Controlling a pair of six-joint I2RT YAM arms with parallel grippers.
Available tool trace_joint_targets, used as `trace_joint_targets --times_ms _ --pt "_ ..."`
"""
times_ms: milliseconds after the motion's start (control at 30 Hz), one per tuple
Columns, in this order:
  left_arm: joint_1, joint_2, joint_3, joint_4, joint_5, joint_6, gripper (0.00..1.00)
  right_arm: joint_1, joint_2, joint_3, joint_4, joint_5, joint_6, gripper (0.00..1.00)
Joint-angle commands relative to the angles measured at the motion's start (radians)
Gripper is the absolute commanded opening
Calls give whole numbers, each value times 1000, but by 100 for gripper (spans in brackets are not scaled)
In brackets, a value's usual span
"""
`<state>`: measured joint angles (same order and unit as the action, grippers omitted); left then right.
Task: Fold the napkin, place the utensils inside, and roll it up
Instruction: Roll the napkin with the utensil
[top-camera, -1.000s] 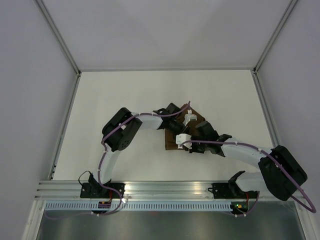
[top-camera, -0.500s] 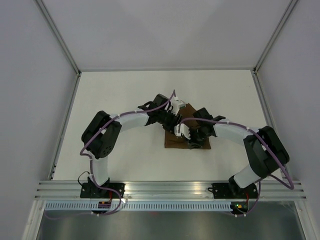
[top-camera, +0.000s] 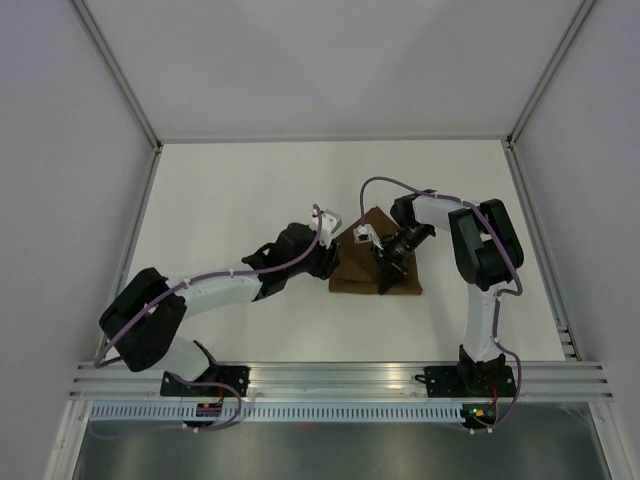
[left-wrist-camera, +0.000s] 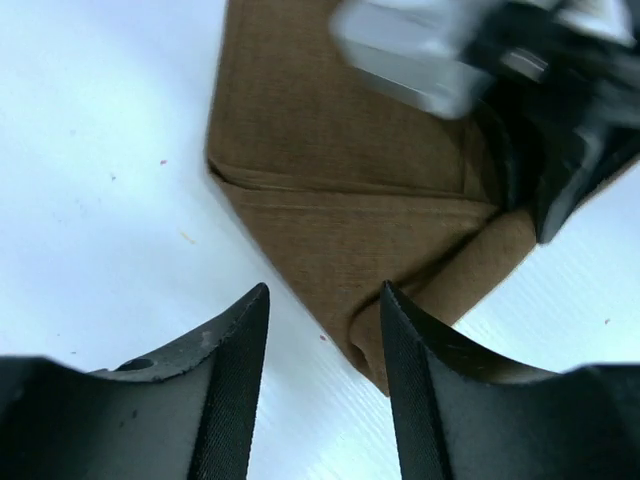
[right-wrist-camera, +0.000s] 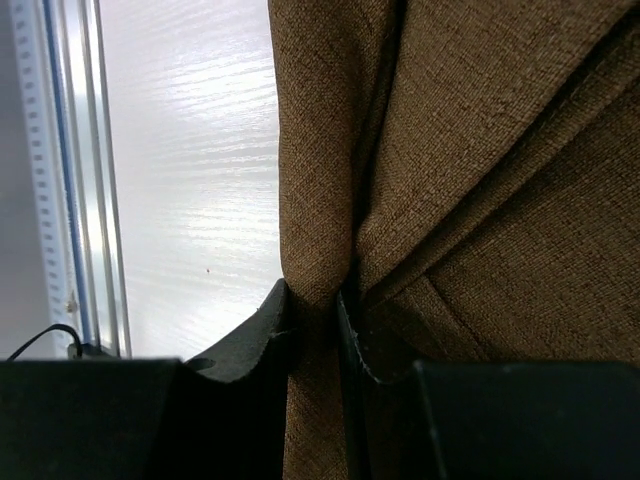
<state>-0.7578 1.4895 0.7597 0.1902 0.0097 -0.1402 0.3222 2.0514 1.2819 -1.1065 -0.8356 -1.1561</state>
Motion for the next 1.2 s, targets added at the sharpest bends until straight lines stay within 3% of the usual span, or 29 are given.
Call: trace_joint_targets --times_ms 0,167,367,900,1067,1167 --pt "-186 -55 -65 175 -281 212 55 -5 128 11 -84 99 -114 18" --pt "-333 -9 -57 187 -352 342 57 -20 190 79 -139 92 -126 18" --pt "-474 182 44 173 -393 504 58 -28 234 120 -159 90 -109 18" --pt "-520 400 145 262 -277 579 58 -41 279 155 -164 86 -85 17" --pt "-503 443 138 278 -237 559 45 -46 286 163 -171 79 -86 17" --pt "-489 453 124 270 -200 528 29 -48 283 169 -177 79 -88 17"
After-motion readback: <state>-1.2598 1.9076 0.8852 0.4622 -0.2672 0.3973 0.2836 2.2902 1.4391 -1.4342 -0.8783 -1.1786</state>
